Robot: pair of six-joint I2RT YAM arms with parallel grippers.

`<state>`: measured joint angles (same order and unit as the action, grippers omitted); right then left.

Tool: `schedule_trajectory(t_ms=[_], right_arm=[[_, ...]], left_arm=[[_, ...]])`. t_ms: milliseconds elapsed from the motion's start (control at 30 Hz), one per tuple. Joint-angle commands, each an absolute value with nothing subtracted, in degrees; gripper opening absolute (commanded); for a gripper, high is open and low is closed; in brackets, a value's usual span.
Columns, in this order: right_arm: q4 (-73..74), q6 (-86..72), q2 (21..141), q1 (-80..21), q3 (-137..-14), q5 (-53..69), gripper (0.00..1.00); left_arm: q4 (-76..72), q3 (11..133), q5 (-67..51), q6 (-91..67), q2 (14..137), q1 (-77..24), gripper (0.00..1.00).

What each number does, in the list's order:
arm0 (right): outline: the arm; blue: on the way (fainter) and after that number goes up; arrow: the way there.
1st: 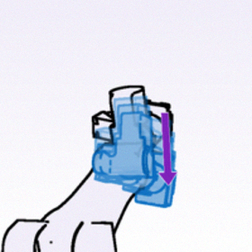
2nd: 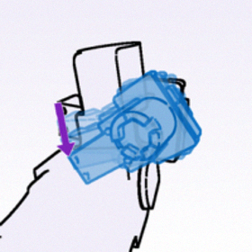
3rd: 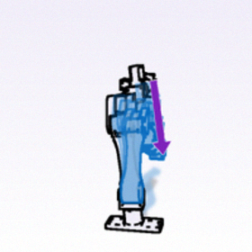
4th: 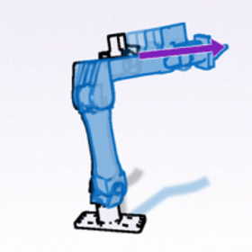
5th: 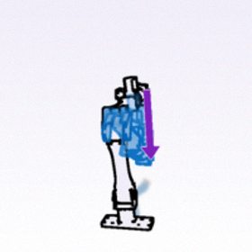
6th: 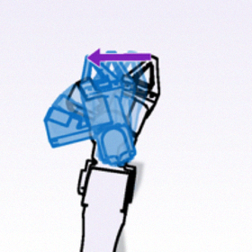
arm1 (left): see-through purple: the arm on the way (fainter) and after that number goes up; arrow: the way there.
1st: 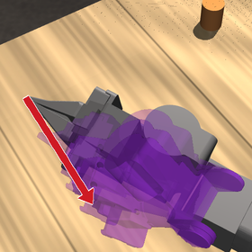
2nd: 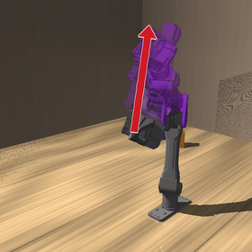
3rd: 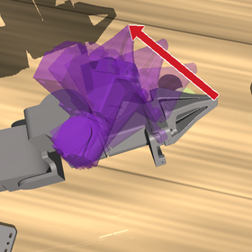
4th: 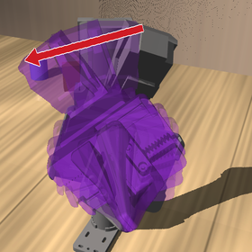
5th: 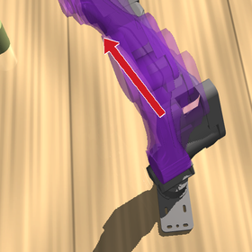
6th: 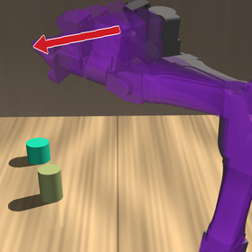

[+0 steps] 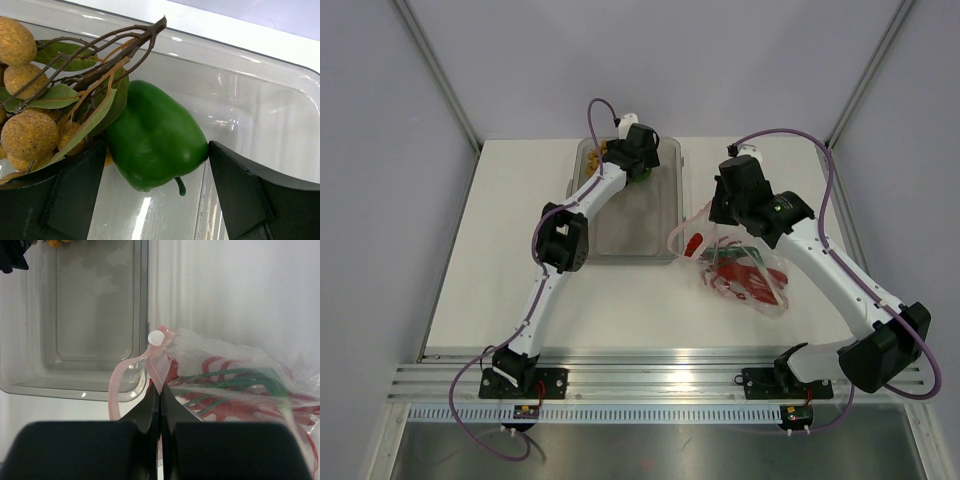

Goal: Place the food in the zip-top bag and seal the zipper
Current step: Pick up the fake fruit from the bin.

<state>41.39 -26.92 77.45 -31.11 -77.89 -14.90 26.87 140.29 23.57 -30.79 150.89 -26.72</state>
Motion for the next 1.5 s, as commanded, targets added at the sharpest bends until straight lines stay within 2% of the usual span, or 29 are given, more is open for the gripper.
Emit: schedule_trajectory(t_ms=[0,133,167,233,367,600,900,1267,1467], right_arm=[[38.9,-26.3,77.3,-30.8,-80.0,-15.2,0.0],[38.9,-26.5,77.2,-30.8,-80.0,-15.0,0.0],[39.0,-26.7,77.0,-30.8,-80.0,-15.0,0.0],[38.9,-26.8,76.9,-30.8,-79.8,-14.9,0.0],[39.1,-26.9,76.4,-30.8,-79.6,-15.0,0.0],[39.2,-27.1,75.8,-30.8,-79.5,-15.2,0.0],[38.6,-27.6,74.2,-30.8,-78.4,-15.0,0.0],[39.7,-28.4,71.2,-30.8,-77.3,-11.6,0.0],[40.6,-28.6,70.8,-30.8,-76.6,-8.0,0.0]], left_arm=[[25.7,142.7,22.9,-31.9,151.2,-26.2,0.85],[25.8,141.0,21.4,-32.3,150.6,-26.1,0.81],[25.0,139.9,20.7,-32.3,149.5,-26.1,0.74],[23.4,135.4,19.4,-32.5,148.0,-26.1,0.66],[18.0,127.1,17.9,-31.4,142.9,-26.6,0.59],[15.6,118.1,14.4,-29.2,135.5,-27.4,0.53],[14.7,99.0,9.6,-26.1,120.2,-29.9,0.53],[22.5,81.6,-3.8,-20.5,104.7,-29.9,0.53],[22.4,77.0,-12.2,-16.4,95.7,-29.6,0.46]])
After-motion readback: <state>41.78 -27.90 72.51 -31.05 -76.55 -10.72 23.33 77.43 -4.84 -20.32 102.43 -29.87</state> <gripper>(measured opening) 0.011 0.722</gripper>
